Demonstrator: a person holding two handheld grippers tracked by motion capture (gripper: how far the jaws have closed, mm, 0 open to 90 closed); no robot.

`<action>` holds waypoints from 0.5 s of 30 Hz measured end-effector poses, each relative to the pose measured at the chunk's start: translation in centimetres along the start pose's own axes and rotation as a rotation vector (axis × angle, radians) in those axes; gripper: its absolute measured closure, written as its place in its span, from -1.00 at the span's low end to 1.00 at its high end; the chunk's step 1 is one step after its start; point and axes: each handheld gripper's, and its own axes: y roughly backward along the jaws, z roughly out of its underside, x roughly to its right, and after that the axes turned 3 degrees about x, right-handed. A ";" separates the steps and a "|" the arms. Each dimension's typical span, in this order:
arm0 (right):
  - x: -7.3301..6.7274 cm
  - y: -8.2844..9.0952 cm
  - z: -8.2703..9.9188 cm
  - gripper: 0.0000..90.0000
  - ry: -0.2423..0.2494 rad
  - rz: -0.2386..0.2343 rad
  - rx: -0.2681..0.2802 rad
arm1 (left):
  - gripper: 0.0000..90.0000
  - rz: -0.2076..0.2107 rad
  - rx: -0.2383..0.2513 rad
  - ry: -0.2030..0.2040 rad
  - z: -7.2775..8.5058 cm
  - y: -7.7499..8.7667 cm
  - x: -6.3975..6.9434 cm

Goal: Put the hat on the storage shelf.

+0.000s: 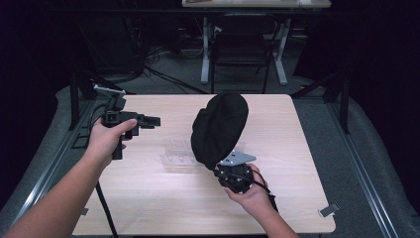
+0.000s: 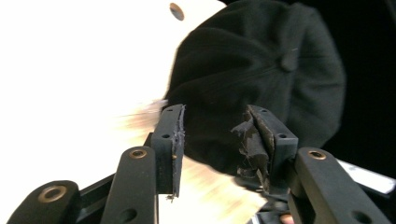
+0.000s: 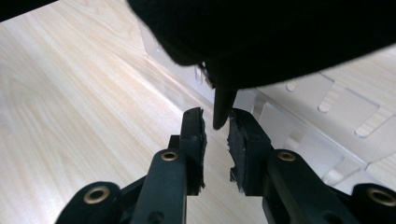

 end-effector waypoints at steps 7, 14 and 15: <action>0.9 1.1 0.9 0.57 -0.021 0.011 -0.013 | 0.19 -0.098 0.000 -0.056 1.4 0.8 -1.3; 2.3 1.9 2.6 0.53 -0.046 0.047 -0.035 | 0.16 -0.174 -0.020 -0.095 2.6 1.2 -2.9; 2.5 2.0 2.8 0.52 -0.047 0.051 -0.039 | 0.16 -0.184 -0.019 -0.096 2.8 1.2 -3.1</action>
